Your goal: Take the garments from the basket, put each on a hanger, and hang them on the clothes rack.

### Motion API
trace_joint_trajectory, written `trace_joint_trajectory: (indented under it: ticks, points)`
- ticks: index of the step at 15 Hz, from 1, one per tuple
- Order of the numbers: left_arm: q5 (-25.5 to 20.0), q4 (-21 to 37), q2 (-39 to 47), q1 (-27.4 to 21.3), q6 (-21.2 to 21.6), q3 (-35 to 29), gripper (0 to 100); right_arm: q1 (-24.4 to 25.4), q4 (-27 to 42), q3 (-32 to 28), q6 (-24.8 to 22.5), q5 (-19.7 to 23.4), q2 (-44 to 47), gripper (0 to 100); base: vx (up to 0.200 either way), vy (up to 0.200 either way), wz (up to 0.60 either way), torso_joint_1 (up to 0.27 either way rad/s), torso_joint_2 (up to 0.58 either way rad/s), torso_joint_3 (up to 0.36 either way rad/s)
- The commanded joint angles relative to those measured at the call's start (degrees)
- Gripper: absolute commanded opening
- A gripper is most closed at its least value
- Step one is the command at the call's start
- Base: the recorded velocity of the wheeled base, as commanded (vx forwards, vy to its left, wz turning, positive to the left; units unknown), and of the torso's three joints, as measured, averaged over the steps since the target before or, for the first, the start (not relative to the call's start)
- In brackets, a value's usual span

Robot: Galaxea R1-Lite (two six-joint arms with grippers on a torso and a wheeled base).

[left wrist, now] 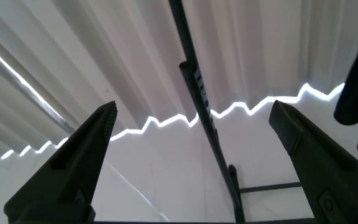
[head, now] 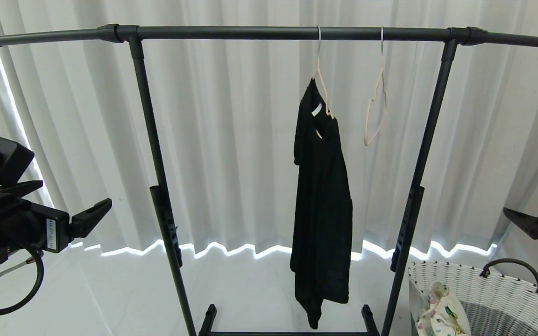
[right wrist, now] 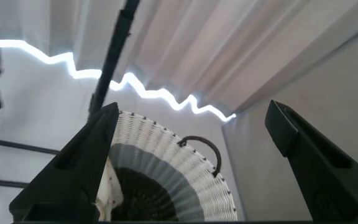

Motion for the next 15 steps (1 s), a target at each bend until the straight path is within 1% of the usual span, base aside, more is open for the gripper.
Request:
trace_joint_trajectory:
  ticks: [1,3,5,7,9,11,12,13,15]
  points:
    - [0.03,0.02,-0.08,0.01,0.01,0.24,100,0.01,0.07,1.01,-0.08,0.12,0.36,100,0.000,0.000,0.00,0.000,0.00,0.000]
    - [0.03,0.02,-0.08,0.01,0.01,0.24,100,-0.16,0.25,3.47,0.01,0.12,1.33,100,0.000,0.000,0.00,0.000,0.00,0.000]
    - [0.03,0.02,0.01,-0.07,0.01,0.24,100,-2.27,0.16,4.79,0.10,0.12,4.76,100,0.000,0.000,0.00,0.000,0.00,0.000]
    - [-0.15,0.02,-0.08,-0.25,-0.08,0.33,100,-3.06,0.16,5.05,0.10,0.03,9.24,100,0.000,0.000,0.00,0.000,0.00,0.000]
    - [-2.87,0.02,-0.26,-0.95,-0.08,0.33,100,-3.15,0.25,4.96,0.10,-0.23,15.21,100,0.000,0.000,0.00,0.000,0.00,0.000]
    - [-8.58,0.02,-1.40,-1.04,-0.08,0.68,100,-2.80,0.16,4.70,0.01,-0.05,20.40,100,0.000,0.000,0.00,0.000,0.00,0.000]
    - [-9.90,0.02,-1.75,-1.04,0.01,0.94,100,-2.36,0.16,4.88,0.10,0.12,22.42,100,0.000,0.000,0.00,0.000,0.00,0.000]
    - [-10.08,0.02,-1.93,-1.48,0.10,1.12,100,-1.92,0.16,5.23,0.10,0.21,24.53,100,0.000,0.000,0.00,0.000,0.00,0.000]
    - [-10.08,0.02,-2.01,-2.01,0.10,1.12,100,-0.51,-0.02,6.19,0.19,1.70,28.93,100,0.000,0.000,0.00,0.000,0.00,0.000]
